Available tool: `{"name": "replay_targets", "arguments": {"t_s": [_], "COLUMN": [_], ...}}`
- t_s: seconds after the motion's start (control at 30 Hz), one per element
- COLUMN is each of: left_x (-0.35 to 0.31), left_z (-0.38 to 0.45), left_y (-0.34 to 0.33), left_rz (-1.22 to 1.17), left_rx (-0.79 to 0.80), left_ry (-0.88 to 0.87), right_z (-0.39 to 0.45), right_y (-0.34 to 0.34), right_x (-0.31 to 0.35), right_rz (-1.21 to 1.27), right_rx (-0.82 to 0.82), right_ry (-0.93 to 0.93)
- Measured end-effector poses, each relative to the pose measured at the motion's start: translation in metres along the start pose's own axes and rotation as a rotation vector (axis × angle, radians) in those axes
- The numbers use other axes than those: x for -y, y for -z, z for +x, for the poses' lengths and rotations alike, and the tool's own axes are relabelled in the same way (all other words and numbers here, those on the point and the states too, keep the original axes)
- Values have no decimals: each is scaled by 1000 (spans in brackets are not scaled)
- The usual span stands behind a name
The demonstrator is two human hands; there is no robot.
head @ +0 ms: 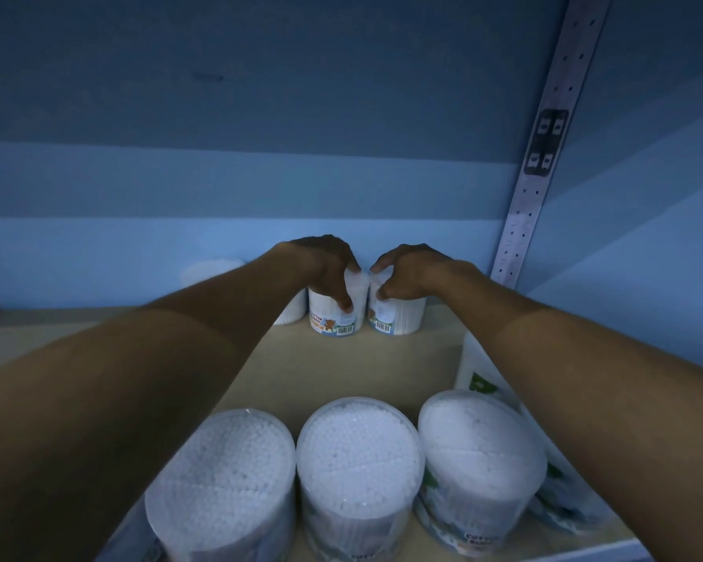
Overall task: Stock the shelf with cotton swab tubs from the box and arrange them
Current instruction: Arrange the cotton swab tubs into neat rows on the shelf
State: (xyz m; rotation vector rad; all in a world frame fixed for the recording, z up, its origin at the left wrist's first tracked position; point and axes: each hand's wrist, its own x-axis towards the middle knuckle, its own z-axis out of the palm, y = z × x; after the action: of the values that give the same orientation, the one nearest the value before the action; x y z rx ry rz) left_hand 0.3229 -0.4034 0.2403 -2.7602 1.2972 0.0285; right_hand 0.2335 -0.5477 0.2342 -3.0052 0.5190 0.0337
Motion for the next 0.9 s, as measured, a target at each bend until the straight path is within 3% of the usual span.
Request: {"name": "replay_targets", "arguments": {"t_s": [0.9], "left_x": [-38], "left_z": [-116], "left_y": [12], "left_rz": [-34], "left_rx": [82], "left_ry": [-40], "right_z": [-104], "right_y": [6], "right_x": [13], "right_rz": [128], "right_rx": [83], "right_ry": [92]}}
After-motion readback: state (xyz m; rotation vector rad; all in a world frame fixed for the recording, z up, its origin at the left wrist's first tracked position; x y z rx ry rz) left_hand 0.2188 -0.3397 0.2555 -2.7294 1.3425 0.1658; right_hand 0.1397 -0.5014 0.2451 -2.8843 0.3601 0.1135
